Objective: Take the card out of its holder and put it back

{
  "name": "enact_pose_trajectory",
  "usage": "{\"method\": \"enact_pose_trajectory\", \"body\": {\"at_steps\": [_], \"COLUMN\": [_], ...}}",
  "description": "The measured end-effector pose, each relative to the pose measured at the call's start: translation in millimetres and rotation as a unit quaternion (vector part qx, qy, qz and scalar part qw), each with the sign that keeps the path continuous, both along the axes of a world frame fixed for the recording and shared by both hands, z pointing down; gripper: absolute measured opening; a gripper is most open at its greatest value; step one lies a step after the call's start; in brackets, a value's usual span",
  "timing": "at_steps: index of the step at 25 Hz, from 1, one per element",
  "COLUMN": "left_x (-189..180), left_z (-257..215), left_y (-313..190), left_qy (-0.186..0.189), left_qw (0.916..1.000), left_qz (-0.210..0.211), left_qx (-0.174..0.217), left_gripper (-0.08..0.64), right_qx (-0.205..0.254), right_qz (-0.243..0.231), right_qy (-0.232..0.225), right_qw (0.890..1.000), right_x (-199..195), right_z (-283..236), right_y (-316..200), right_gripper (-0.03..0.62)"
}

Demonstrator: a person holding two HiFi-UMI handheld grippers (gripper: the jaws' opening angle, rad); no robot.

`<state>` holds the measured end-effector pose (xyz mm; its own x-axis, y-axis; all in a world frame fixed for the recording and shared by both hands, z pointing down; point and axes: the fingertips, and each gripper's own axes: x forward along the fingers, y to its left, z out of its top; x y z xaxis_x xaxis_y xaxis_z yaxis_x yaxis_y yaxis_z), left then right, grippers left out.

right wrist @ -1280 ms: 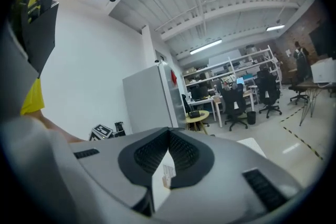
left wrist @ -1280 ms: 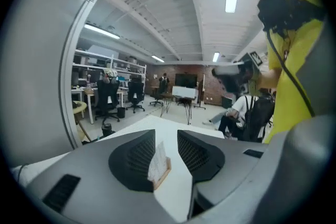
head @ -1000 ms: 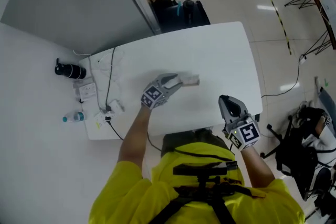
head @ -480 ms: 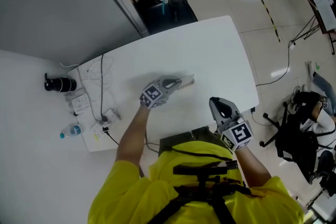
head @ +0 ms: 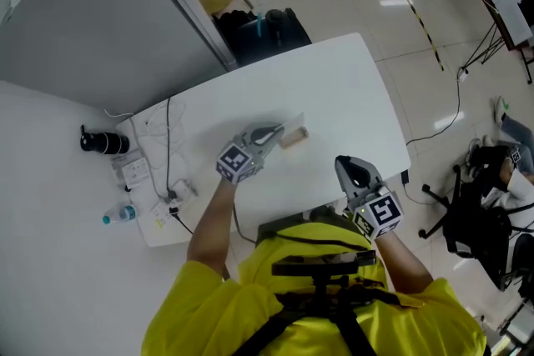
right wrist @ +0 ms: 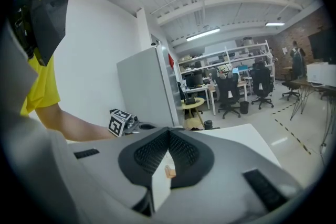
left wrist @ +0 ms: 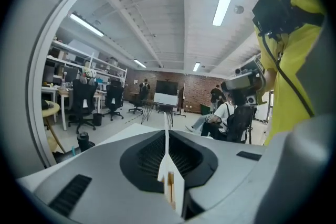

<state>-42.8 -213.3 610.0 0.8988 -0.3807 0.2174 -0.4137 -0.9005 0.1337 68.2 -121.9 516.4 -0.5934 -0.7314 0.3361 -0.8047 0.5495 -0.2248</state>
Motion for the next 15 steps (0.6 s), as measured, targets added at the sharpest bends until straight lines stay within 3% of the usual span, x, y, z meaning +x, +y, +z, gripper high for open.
{"method": "enact_pose_trajectory", "body": {"at_steps": [10, 15], "left_x": [-17, -18], "left_z": [-157, -214], "left_y": [34, 52], "left_qy": [0.044, 0.073], "left_qw": [0.9952, 0.9905], "left_qz": [-0.06, -0.072], "left_qx": [0.064, 0.092], "left_gripper": [0.014, 0.014], "right_qx": [0.033, 0.048], "right_qz": [-0.003, -0.003], "right_qy": [-0.02, -0.026], "right_qw": [0.999, 0.999], "right_x": [16, 28], "right_z": [-26, -33], "right_y": [7, 11], "right_gripper": [0.006, 0.006]}}
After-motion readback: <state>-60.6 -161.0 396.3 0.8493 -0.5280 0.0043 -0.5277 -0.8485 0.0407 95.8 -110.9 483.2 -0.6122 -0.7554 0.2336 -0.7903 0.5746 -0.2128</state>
